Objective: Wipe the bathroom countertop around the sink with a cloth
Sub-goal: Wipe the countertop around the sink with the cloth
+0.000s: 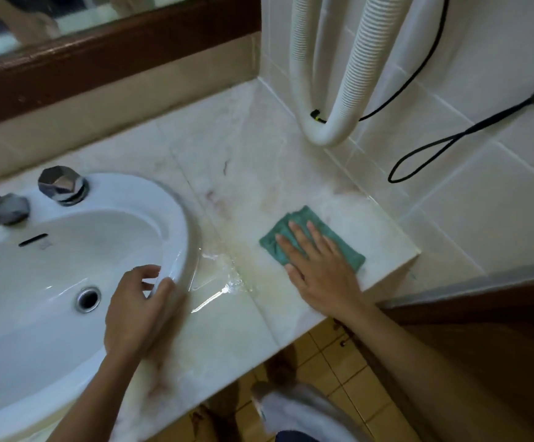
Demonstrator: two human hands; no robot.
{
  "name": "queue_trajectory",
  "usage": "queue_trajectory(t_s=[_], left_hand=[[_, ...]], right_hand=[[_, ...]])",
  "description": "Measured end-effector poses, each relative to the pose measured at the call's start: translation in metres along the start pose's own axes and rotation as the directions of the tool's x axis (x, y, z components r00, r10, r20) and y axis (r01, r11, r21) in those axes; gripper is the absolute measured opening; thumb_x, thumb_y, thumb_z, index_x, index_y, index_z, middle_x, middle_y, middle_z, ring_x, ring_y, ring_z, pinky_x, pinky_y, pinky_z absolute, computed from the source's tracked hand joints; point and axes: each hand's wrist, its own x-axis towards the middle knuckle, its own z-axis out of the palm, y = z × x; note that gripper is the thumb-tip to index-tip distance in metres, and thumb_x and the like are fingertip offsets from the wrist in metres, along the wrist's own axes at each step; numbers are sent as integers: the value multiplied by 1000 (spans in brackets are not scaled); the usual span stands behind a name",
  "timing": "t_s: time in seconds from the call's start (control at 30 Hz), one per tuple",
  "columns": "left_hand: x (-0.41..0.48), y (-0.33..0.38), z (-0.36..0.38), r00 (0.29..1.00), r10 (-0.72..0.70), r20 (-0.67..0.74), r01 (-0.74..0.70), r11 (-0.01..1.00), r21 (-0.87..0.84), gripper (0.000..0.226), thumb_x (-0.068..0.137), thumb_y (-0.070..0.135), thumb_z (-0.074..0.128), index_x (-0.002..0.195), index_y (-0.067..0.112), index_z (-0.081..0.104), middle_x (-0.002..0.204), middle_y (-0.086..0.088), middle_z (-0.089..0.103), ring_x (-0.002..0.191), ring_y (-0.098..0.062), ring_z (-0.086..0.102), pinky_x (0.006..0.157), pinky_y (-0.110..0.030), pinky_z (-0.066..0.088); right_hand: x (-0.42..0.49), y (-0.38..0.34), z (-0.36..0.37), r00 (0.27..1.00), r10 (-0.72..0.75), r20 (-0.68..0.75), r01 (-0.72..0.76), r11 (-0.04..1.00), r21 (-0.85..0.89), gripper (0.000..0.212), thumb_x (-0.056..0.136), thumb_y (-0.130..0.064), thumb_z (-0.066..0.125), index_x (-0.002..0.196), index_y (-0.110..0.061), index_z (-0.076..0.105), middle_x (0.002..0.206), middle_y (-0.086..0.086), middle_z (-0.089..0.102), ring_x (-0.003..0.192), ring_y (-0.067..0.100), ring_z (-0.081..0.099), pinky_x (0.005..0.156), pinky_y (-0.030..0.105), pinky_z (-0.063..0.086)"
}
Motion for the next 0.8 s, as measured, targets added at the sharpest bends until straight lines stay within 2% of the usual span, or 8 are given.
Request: queue_trajectory(t_s=[0.1, 0.17, 0.23, 0.33, 0.43, 0.63, 0.73, 0.8], left_hand=[[2, 2, 0, 1000, -26, 4, 26, 1000, -16, 32, 71, 51, 54, 99, 36, 60, 102, 18, 63, 92, -7, 62, 80, -42, 51], [2, 4, 0, 999, -37, 6, 37, 999, -7, 24, 71, 50, 55, 93, 40, 58, 98, 22, 63, 90, -4, 61, 79, -40, 51], [1, 6, -1, 999, -38, 5, 38, 999, 9, 25, 72, 49, 54, 95, 38, 57, 97, 23, 62, 89, -3, 61, 78, -39, 50], [-1, 9, -1, 999, -45, -3, 45, 999, 15, 30, 71, 48, 53, 99, 37, 57, 97, 26, 60, 89, 1, 59, 75, -35, 48], [-1, 8, -1, 1000, -28, 9, 28, 1000, 0, 30, 72, 48, 52, 100, 37, 57, 99, 25, 61, 89, 3, 59, 72, -31, 46], [0, 1, -4, 999, -32, 16, 33, 994, -103, 31, 78, 42, 49, 104, 32, 64, 104, 20, 65, 91, 0, 60, 73, -24, 44], [0, 1, -5, 999, -40, 12, 41, 992, -123, 32, 81, 38, 43, 104, 32, 65, 101, 17, 66, 91, 1, 59, 75, -24, 43], [1, 0, -5, 999, -41, 14, 43, 992, -117, 32, 82, 36, 42, 105, 31, 65, 101, 18, 66, 91, 3, 58, 74, -21, 41]], right_hand=[[1, 54, -10, 983, 184, -20, -184, 983, 8, 58, 97, -48, 13, 153, -33, 2, 162, -1, -2, 149, 25, -4, 119, 47, 9], [29, 76, -20, 955, 295, -21, -294, 955, 23, 64, 93, -46, 11, 153, -25, 14, 161, 6, 10, 147, 32, 9, 118, 51, 16], [69, 78, -26, 948, 318, -1, -318, 948, 20, 69, 89, -45, 9, 152, -20, 21, 159, 13, 20, 143, 37, 20, 115, 53, 21], [128, 54, -27, 958, 287, 15, -288, 958, 18, 65, 93, -45, 8, 153, -23, 14, 161, 11, 11, 145, 36, 13, 116, 52, 17], [158, 5, -23, 982, 190, 16, -191, 981, 40, 56, 100, -41, 18, 153, -26, 9, 162, 5, 2, 148, 30, 1, 118, 48, 10], [81, -90, 4, 988, -152, -3, 152, 985, 76, 59, 94, -39, 25, 152, -28, 21, 161, 3, 12, 148, 29, 8, 115, 45, 17], [28, -87, 10, 962, -269, 51, 267, 962, 51, 58, 98, -41, 23, 153, -33, 10, 162, -3, 1, 149, 23, -3, 117, 40, 6], [17, -63, 7, 950, -305, 70, 303, 952, 39, 57, 98, -42, 21, 153, -36, 5, 162, -7, -3, 149, 19, -7, 118, 39, 4]])
